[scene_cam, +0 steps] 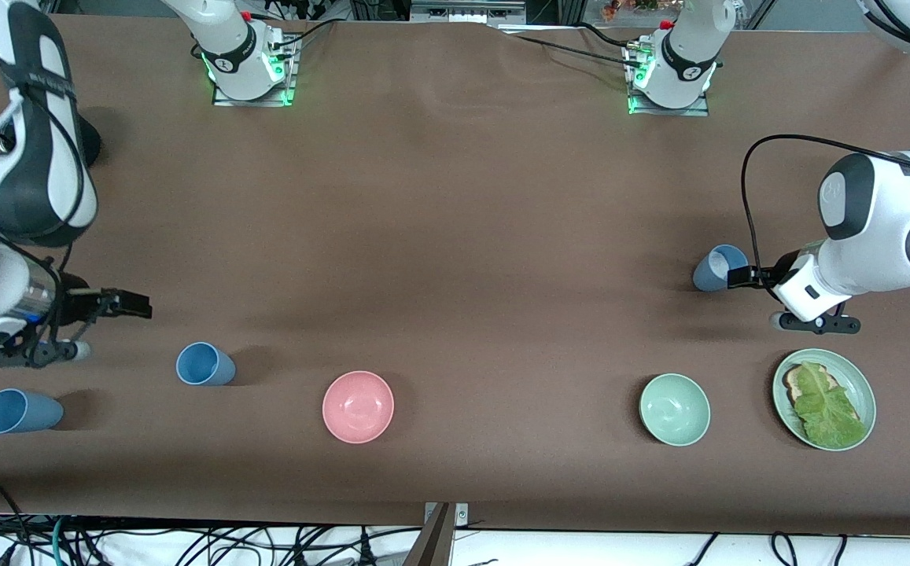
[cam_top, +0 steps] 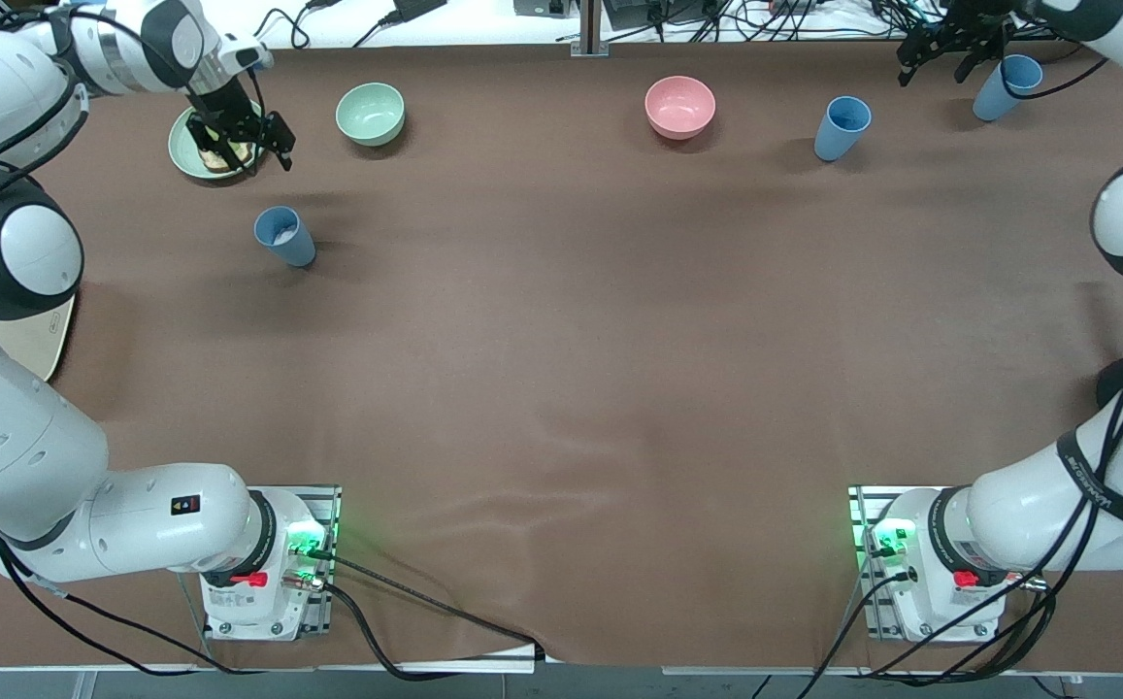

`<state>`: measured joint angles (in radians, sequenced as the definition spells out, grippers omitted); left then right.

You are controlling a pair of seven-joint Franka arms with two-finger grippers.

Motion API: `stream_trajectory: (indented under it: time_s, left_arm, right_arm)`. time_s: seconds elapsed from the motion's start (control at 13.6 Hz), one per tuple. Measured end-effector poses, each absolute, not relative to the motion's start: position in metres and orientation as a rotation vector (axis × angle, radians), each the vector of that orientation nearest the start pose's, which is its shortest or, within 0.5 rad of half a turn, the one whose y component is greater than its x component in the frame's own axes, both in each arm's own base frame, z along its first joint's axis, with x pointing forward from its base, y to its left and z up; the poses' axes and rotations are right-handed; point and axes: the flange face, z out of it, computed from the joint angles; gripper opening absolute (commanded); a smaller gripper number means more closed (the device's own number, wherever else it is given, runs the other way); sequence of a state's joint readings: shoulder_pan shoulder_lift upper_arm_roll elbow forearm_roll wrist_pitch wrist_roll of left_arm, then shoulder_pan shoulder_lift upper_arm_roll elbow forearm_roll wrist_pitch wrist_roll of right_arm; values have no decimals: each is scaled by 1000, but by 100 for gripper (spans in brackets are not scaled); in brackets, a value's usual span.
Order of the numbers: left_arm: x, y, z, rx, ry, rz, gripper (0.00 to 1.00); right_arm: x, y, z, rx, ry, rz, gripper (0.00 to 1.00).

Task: Stack blue cups with both arms
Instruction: 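Grasp a blue cup with the left gripper while the right gripper grasps another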

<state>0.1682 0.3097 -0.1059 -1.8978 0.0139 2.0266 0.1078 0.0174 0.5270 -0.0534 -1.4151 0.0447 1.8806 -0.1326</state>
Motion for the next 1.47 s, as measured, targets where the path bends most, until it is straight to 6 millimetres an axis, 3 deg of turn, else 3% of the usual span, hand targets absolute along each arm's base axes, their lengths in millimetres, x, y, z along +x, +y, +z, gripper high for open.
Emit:
stream_trajectory:
  time_s: [0.29,0.66,1.1,1.33,1.47]
  left_arm:
    - [566,76,317,-3170,93,297,100]
    - [542,76,291,-3169,88,327,100]
    - [538,76,274,-3172,85,357,100]
    - [538,77,261,-3175,83,361,85]
    - [537,78,255,-3176,80,374,57]
  right_arm:
    - [715,-16,334,-3121,-134,121,99]
    - [720,-19,304,-3108,-103,68,99]
    - [727,-14,276,-3079,-74,5,95]
    - [730,-13,268,-3080,-74,-25,82]
    - [730,-11,266,-3079,-76,-25,70]
